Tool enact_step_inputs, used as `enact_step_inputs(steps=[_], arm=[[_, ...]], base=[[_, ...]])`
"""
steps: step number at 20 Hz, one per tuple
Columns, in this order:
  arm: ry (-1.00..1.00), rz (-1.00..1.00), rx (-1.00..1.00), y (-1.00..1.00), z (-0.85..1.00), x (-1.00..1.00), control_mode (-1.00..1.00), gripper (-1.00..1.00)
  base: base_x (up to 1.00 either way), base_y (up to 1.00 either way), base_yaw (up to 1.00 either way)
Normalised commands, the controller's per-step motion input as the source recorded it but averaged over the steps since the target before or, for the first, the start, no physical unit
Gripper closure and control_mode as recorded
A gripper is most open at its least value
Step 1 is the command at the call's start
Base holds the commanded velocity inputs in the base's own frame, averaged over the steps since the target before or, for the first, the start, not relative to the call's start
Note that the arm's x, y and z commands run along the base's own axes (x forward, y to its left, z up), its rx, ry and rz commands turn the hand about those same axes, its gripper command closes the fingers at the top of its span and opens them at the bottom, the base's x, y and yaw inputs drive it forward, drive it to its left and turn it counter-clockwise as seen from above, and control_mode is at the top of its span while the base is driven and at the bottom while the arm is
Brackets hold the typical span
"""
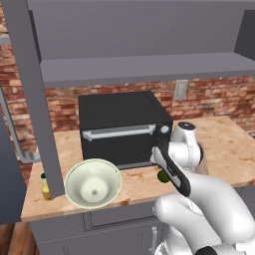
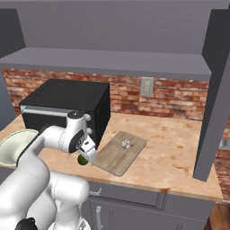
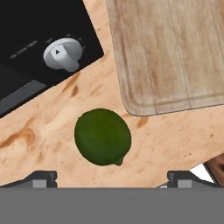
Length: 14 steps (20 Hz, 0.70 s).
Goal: Open the cabinet. Place the bowl and condiment on the counter. Then place the lime and garlic on the cutting board.
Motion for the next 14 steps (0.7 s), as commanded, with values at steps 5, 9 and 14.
enact_step_inputs(steps=[5,9,14], arm=[[0.02,-0.03,0.00,0.01,-0.26,0.06,-1.00,-1.00],[0.03,-0.03,0.00,0.00,-0.30,0.01,-1.00,-1.00],[0.01,-0.03,0.00,0.00,-0.24,0.03,-1.00,-1.00]], base=[[0.00,0.00,0.00],[0.00,0.00,0.00],[0.00,0.00,0.00]])
